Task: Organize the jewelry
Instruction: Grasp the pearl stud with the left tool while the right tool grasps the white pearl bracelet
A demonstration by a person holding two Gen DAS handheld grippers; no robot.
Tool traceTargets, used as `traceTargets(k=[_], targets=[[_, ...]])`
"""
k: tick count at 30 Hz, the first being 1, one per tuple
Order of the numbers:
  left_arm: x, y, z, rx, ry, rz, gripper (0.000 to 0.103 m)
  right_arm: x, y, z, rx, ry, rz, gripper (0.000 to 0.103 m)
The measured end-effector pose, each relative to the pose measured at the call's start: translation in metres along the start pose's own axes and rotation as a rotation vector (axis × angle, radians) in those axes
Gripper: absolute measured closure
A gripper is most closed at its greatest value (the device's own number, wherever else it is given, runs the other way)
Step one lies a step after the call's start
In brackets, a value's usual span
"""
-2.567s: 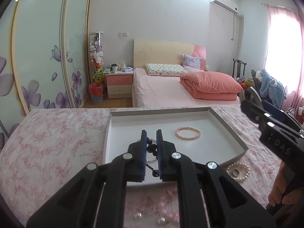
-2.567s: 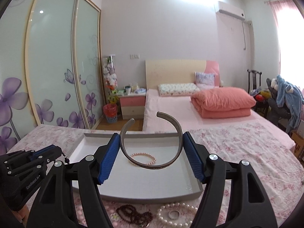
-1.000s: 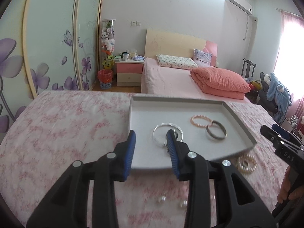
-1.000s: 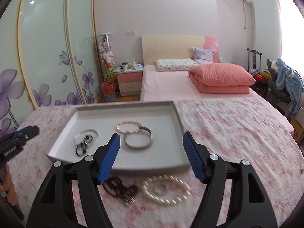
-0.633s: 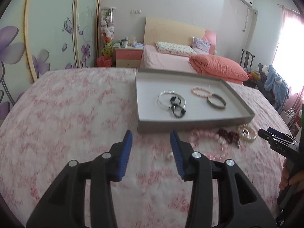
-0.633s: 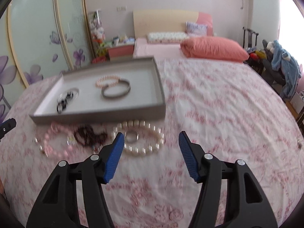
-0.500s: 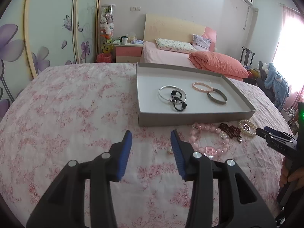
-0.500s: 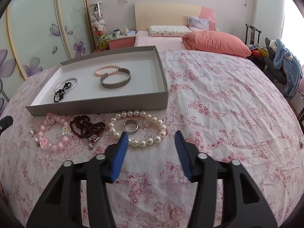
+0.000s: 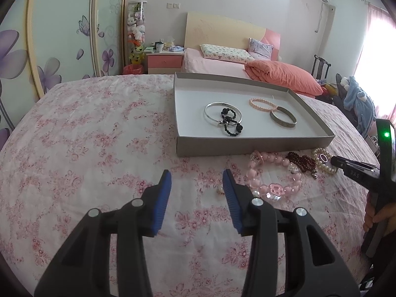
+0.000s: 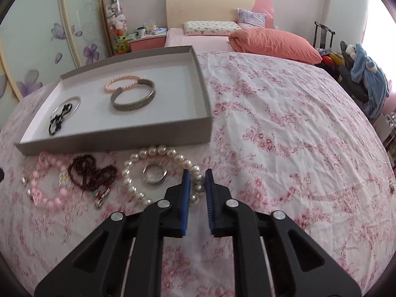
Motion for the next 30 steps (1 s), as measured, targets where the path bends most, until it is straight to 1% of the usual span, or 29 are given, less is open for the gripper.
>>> traceTargets(k=[4,7,12,19,22,27,30], targets=[[-0.003,-0.003,-0.007,-0.028,-0.014,0.015,0.058,0.015,-0.017,0.011,0.019,0.037,0.003,0.092],[-0.007,-0.005,-0.016,-0.062,-0.023,0.029,0.058,0.021,-0.022,0.016,0.038,0.04,0.0,0.093],[-0.012,-0.009,-0.025,-0.104,-0.029,0.05,0.053,0.019,-0.019,0.014,0.028,0.039,-0.001,0.093],[-0.025,-0.016,-0.027,-0.125,-0.025,0.094,0.053,0.019,-0.018,0.015,0.03,0.038,-0.005,0.093],[-0.031,-0.017,-0.029,-0.125,-0.029,0.113,0.057,0.018,-0.016,0.015,0.029,0.039,-0.005,0.093],[-0.045,-0.017,-0.031,-0.125,-0.014,0.142,0.07,0.018,-0.017,0.014,0.028,0.041,-0.004,0.093],[-0.05,-0.016,-0.03,-0.112,-0.009,0.154,0.075,0.018,-0.017,0.014,0.028,0.041,-0.004,0.092]])
Point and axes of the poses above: each gripper's, at about its wrist camera, not at the fingertips, and x roughly against the way its jaws point, z to its left, y to its top, the point moved 9 cm from there along -x, roughly the way its jaws point, and after that the axes turned 7 degrees about -y, right-handed, at the moved point
